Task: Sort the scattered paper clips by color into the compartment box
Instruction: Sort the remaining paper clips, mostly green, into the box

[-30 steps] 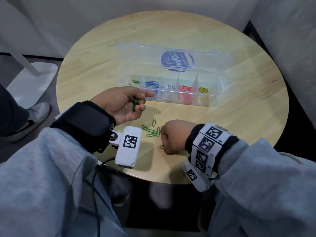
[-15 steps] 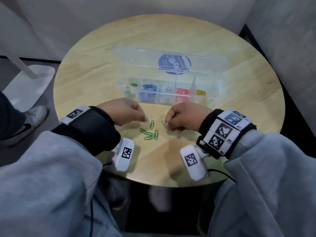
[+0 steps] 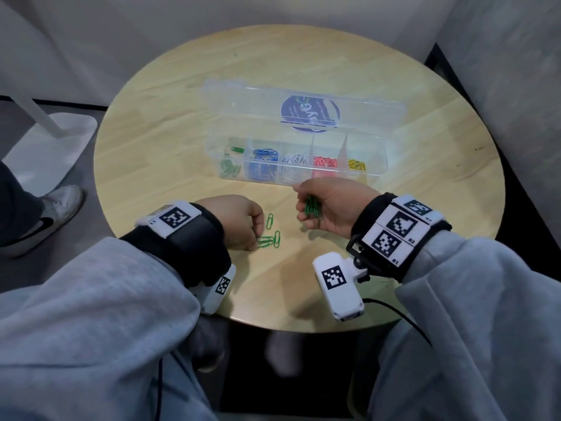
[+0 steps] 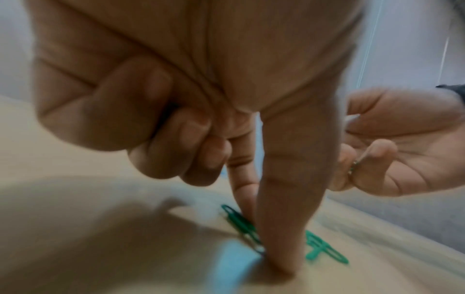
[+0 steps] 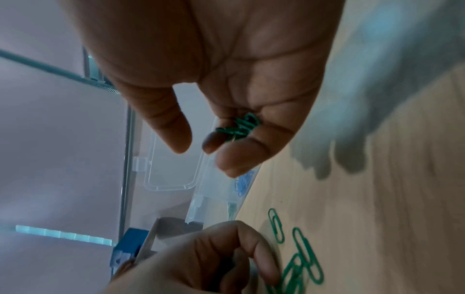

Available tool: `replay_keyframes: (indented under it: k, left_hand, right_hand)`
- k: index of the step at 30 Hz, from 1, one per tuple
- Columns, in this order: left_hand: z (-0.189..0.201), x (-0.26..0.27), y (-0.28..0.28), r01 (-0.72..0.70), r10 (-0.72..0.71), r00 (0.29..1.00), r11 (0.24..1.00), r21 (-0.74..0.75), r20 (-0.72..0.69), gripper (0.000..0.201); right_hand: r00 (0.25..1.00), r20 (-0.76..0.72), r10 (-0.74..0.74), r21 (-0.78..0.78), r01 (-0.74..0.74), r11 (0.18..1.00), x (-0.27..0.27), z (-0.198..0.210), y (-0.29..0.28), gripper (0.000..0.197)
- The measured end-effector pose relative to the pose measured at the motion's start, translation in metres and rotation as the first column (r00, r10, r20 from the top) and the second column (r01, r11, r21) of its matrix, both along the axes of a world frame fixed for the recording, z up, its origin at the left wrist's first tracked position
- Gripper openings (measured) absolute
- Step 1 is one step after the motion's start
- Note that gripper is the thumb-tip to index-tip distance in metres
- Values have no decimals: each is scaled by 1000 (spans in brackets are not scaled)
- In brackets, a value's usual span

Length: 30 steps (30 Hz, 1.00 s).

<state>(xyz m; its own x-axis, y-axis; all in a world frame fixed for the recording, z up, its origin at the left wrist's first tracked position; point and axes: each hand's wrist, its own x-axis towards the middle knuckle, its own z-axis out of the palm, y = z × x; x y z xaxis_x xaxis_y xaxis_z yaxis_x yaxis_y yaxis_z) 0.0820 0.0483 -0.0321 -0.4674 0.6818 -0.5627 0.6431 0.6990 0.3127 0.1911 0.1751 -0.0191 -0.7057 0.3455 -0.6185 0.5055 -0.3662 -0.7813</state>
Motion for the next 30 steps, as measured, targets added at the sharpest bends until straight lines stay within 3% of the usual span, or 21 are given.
replay_keyframes:
  k: [2, 4, 6, 10, 16, 20, 23, 26, 28, 30]
  left_hand:
    - [-2, -2, 1, 19, -20, 1000, 999, -30, -23, 12]
    - [-5, -4, 1, 22, -24, 999, 998, -52, -35, 13]
    - [-5, -5, -1, 9, -12, 998, 999, -46, -59, 14]
    - [4, -12, -4, -58, 52, 991, 997, -44, -126, 29]
    - [2, -9, -3, -111, 94, 987, 986, -127, -134, 39]
    - [2, -2, 2, -105, 97, 991, 991, -89, -91, 16]
    - [4, 3, 1, -94, 86, 991, 992, -83, -98, 16]
    - [7, 3, -2, -96, 90, 993, 992, -78, -78, 11]
    - [12, -2, -2, -112, 112, 994, 993, -29, 6, 7]
    - [16, -10, -1, -166, 152, 969, 985, 55, 197, 24]
  right_hand:
    - [985, 105, 137, 238, -159, 958, 1, -1, -2, 29]
    - [917, 287, 277, 516, -392, 761, 3, -3, -6, 32]
    - [854, 387, 348, 646, -520, 559, 4, -7, -11, 31]
    - [835, 408, 370, 684, -548, 482, 5, -13, -16, 13]
    - [667, 541, 513, 667, -711, 223, 1, -16, -21, 32]
    - [617, 588, 523, 653, -744, 143, 0, -17, -23, 23]
    - [625, 585, 517, 672, -731, 123, 2, -15, -25, 7]
    - [616, 603, 506, 662, -741, 113, 3, -16, -25, 9]
    - [591, 638, 494, 625, -772, 116, 3, -17, -26, 7]
    - [577, 655, 488, 587, -795, 151, 4, -16, -25, 15]
